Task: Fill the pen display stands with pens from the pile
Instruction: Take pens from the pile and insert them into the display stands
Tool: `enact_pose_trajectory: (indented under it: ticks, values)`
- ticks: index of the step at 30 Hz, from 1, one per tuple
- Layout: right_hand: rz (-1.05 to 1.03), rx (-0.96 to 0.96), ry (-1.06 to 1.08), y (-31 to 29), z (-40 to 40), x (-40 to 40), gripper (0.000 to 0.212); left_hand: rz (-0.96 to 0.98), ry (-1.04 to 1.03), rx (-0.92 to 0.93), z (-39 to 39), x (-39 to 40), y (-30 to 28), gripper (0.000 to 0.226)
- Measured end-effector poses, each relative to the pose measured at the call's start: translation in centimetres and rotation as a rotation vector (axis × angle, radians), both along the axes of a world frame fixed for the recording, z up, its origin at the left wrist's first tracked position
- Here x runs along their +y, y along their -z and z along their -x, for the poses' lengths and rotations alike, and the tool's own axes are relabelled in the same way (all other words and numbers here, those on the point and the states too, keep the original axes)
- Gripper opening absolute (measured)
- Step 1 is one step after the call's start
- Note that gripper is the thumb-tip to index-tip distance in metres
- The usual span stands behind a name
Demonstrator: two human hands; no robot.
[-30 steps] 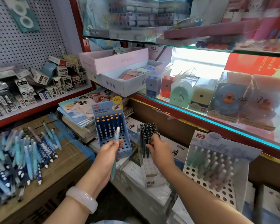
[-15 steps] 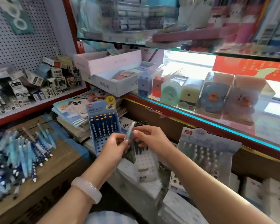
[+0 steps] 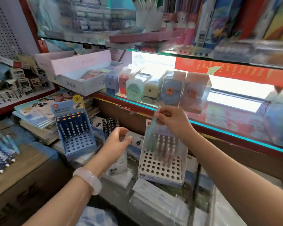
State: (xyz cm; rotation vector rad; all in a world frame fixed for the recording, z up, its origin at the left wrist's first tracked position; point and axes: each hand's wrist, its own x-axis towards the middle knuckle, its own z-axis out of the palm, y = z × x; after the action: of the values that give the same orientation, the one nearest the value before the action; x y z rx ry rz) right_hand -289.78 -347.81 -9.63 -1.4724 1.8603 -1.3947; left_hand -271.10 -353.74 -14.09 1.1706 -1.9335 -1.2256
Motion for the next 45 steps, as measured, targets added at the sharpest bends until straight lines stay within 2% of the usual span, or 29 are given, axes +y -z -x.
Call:
enact_pose_trajectory:
  ticks: [5, 12, 16, 20, 23, 45]
  values:
    - [0.037, 0.067, 0.174, 1.3, 1.7, 2.2, 0.017, 0.174, 0.084, -0.232, 0.4, 0.9, 1.2, 0.041]
    - [-0.057, 0.184, 0.141, 3.9, -0.1, 1.5, 0.017, 0.356, 0.185, -0.485, -0.9, 1.5, 2.6, 0.043]
    - [-0.167, 0.285, 0.139, 6.4, -0.8, -0.2, 0.017, 0.330, 0.164, -0.472, -1.5, 1.3, 2.8, 0.040]
    - [-0.191, 0.395, 0.168, 8.5, -0.4, -1.0, 0.022, 0.297, 0.158, -0.449, -2.0, 0.9, 2.9, 0.037]
    - [-0.222, 0.465, 0.185, 9.1, -0.3, -1.3, 0.012, 0.274, 0.148, -0.422, -2.0, 0.6, 3.0, 0.036]
    - [-0.253, 0.528, 0.224, 10.1, -0.4, -1.9, 0.019, 0.208, 0.155, -0.369, -2.5, 0.2, 4.0, 0.029]
